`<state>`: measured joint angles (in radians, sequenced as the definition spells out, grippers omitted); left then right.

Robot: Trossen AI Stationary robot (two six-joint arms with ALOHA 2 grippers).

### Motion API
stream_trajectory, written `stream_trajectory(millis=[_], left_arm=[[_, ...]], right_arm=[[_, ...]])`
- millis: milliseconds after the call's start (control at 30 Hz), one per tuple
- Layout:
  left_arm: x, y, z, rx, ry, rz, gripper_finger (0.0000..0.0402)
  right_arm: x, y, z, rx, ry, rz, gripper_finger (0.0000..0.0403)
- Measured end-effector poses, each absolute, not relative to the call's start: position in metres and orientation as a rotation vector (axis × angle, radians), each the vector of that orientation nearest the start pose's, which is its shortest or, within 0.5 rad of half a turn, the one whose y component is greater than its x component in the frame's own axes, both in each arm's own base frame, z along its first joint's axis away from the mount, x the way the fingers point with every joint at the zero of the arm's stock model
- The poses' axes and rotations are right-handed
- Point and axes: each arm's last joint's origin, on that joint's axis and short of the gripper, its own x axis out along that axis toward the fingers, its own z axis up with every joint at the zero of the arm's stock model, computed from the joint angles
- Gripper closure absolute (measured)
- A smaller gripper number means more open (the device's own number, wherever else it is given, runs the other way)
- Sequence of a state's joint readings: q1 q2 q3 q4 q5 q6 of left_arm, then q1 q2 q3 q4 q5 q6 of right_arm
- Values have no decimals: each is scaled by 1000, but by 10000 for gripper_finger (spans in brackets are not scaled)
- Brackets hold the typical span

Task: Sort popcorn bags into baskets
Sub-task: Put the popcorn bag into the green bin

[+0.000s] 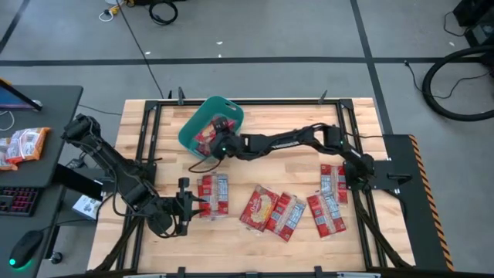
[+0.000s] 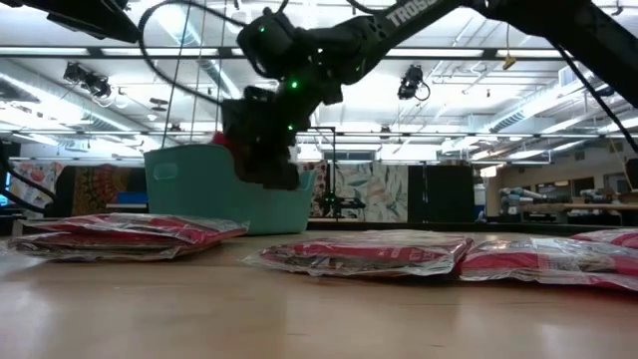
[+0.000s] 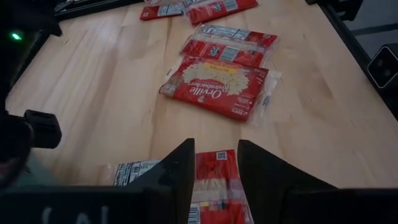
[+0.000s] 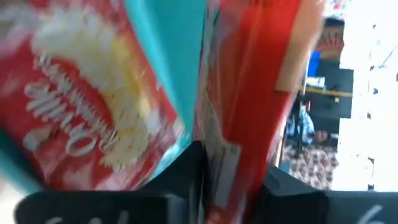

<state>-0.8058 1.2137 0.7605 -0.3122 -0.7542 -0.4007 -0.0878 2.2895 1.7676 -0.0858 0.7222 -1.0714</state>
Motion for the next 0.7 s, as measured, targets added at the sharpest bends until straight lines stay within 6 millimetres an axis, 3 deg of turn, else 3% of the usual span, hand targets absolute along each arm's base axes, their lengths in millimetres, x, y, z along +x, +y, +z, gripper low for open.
stream_trajectory(millis=[167,300,700], left_arm=[[179,-158,236,159,540,58,274],[180,-158,236,161,534,56,274],[181,-157,236,152,536,66,274]], right_arm=[[495,-55,178,-1121,1067,-329,284],[489,-52,192,-1024,1040,-304,267],[466,-36,235,-973,1063,-368,228]])
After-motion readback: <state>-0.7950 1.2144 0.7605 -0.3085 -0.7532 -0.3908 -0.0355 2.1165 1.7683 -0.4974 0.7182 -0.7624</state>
